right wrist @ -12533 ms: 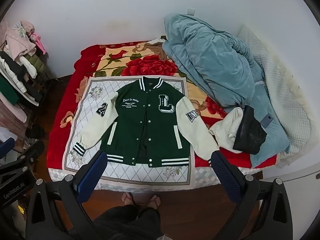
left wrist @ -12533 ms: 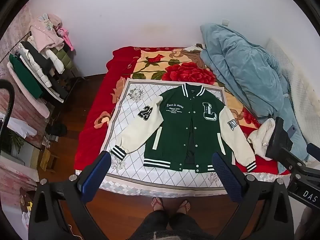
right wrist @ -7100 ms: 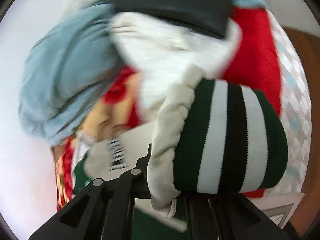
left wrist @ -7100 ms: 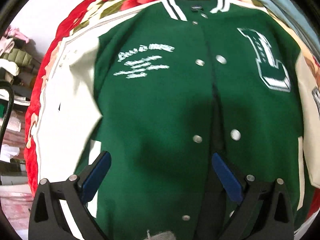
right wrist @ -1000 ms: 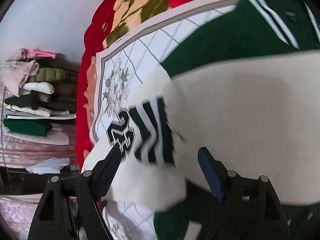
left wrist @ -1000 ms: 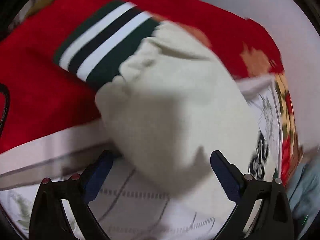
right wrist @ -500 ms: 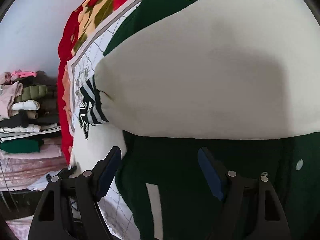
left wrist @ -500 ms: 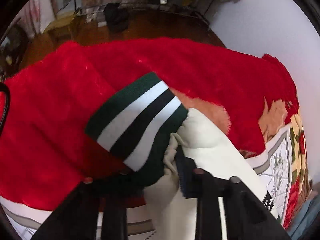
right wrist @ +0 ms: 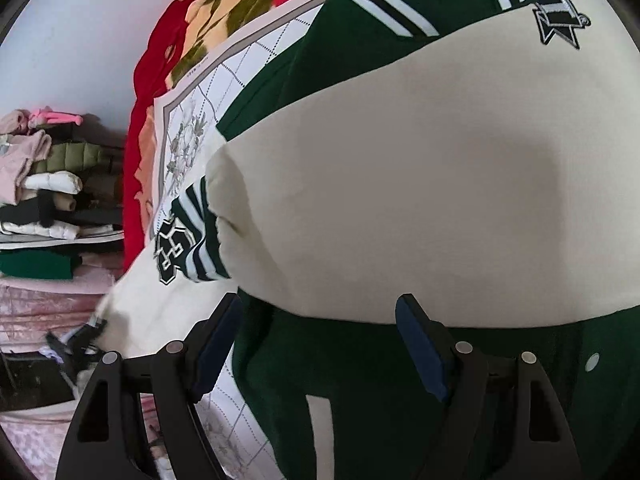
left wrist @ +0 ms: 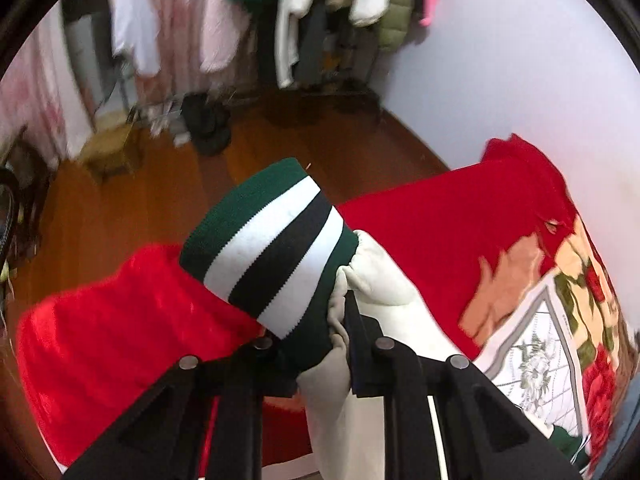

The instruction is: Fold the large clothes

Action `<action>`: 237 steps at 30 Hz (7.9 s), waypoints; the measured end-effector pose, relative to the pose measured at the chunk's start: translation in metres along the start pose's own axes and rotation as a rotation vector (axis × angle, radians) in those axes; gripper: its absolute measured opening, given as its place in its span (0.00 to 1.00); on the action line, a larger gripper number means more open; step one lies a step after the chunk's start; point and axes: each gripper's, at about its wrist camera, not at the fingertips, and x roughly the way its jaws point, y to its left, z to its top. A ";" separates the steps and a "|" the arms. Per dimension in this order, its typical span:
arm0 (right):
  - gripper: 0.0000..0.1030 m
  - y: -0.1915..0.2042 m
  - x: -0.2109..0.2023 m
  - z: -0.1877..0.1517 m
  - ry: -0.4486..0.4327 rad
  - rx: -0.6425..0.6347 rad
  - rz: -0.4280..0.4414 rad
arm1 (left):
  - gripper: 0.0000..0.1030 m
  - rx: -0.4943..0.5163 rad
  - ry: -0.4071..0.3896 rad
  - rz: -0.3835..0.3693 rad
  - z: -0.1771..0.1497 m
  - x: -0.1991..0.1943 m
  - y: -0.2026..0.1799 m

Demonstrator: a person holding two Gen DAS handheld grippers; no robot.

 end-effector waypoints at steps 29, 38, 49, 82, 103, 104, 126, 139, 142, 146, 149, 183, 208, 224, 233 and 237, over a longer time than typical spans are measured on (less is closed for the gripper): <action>0.95 -0.286 -0.165 0.018 -0.228 0.327 -0.325 | 0.14 1.085 0.305 -0.762 -0.425 -0.222 -0.490; 0.95 -0.345 -0.186 0.009 -0.200 0.382 -0.291 | 1.00 1.156 0.489 -0.756 -0.482 -0.197 -0.485; 0.94 -0.276 -0.172 0.071 -0.231 0.202 -0.011 | 1.00 0.857 0.327 -0.431 -0.353 -0.144 -0.371; 0.20 -0.165 -0.024 -0.137 0.260 0.087 -0.277 | 1.00 0.994 0.580 -0.071 -0.446 -0.146 -0.142; 0.85 -0.182 -0.119 -0.106 0.082 0.048 -0.165 | 1.00 1.036 0.498 -0.238 -0.445 -0.182 -0.227; 0.85 -0.188 -0.128 -0.100 0.047 0.023 -0.250 | 1.00 1.048 0.495 -0.260 -0.457 -0.183 -0.242; 0.44 -0.325 -0.157 -0.065 -0.159 0.111 -0.406 | 1.00 1.145 0.484 -0.222 -0.527 -0.122 -0.351; 0.56 -0.348 -0.160 -0.080 -0.073 0.293 -0.360 | 1.00 1.025 0.155 0.160 -0.341 -0.077 -0.265; 0.56 -0.327 -0.139 -0.089 -0.061 0.250 -0.416 | 1.00 1.041 0.133 0.252 -0.322 -0.020 -0.248; 0.56 -0.325 -0.134 -0.088 -0.076 0.267 -0.407 | 1.00 1.061 0.131 0.277 -0.326 -0.003 -0.244; 0.44 -0.329 -0.144 -0.080 -0.118 0.269 -0.414 | 1.00 1.028 0.106 0.273 -0.306 0.001 -0.242; 0.51 -0.154 -0.008 -0.155 0.263 0.235 0.010 | 1.00 0.999 0.367 0.091 -0.345 -0.097 -0.152; 0.73 -0.343 -0.155 -0.203 0.174 0.318 -0.406 | 1.00 1.108 0.438 -0.151 -0.424 -0.179 -0.189; 0.88 -0.413 -0.230 -0.181 0.131 0.013 -0.294 | 1.00 1.286 0.193 0.080 -0.570 -0.295 -0.238; 0.88 -0.517 -0.337 -0.155 -0.011 0.076 -0.443 | 1.00 1.538 0.167 0.005 -0.733 -0.367 -0.263; 0.88 -0.533 -0.330 -0.154 -0.005 0.117 -0.431 | 1.00 1.624 0.125 0.101 -0.780 -0.345 -0.254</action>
